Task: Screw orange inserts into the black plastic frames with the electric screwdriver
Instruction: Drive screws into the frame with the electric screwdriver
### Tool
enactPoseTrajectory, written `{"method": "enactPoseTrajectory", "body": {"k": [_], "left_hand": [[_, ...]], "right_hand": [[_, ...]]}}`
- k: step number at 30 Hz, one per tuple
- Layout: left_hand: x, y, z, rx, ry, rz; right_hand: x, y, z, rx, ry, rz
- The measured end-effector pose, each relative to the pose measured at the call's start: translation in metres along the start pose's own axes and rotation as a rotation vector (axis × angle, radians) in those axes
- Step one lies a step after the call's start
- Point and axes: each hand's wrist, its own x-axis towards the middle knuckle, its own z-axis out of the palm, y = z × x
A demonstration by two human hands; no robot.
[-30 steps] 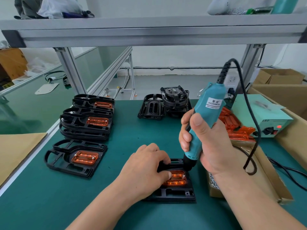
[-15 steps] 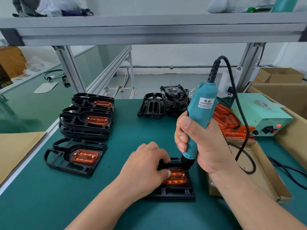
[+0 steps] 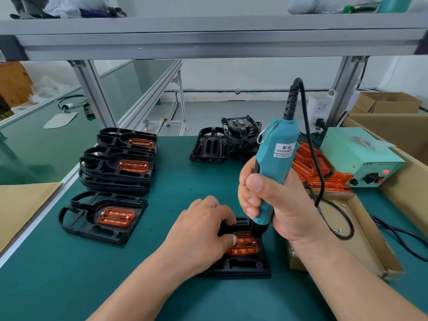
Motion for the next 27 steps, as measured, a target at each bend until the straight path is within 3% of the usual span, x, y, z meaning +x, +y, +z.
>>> {"method": "enactPoseTrajectory", "body": {"k": [8, 13, 17, 22, 27], "left_hand": [[0.001, 0.001, 0.0, 0.007, -0.001, 0.001], [0.001, 0.0, 0.0, 0.009, -0.002, 0.007], [0.001, -0.001, 0.0, 0.012, -0.001, 0.013], [0.001, -0.002, 0.001, 0.025, 0.0, 0.018], [0.001, -0.002, 0.001, 0.021, -0.006, 0.018]], "right_hand": [[-0.003, -0.001, 0.003, -0.059, 0.018, -0.093], [-0.002, -0.003, 0.003, -0.071, 0.133, -0.095], [-0.003, -0.004, 0.004, -0.05, 0.102, -0.116], [-0.003, -0.009, 0.008, -0.231, 0.15, -0.18], [0.004, -0.021, 0.007, 0.01, 0.267, -0.234]]}}
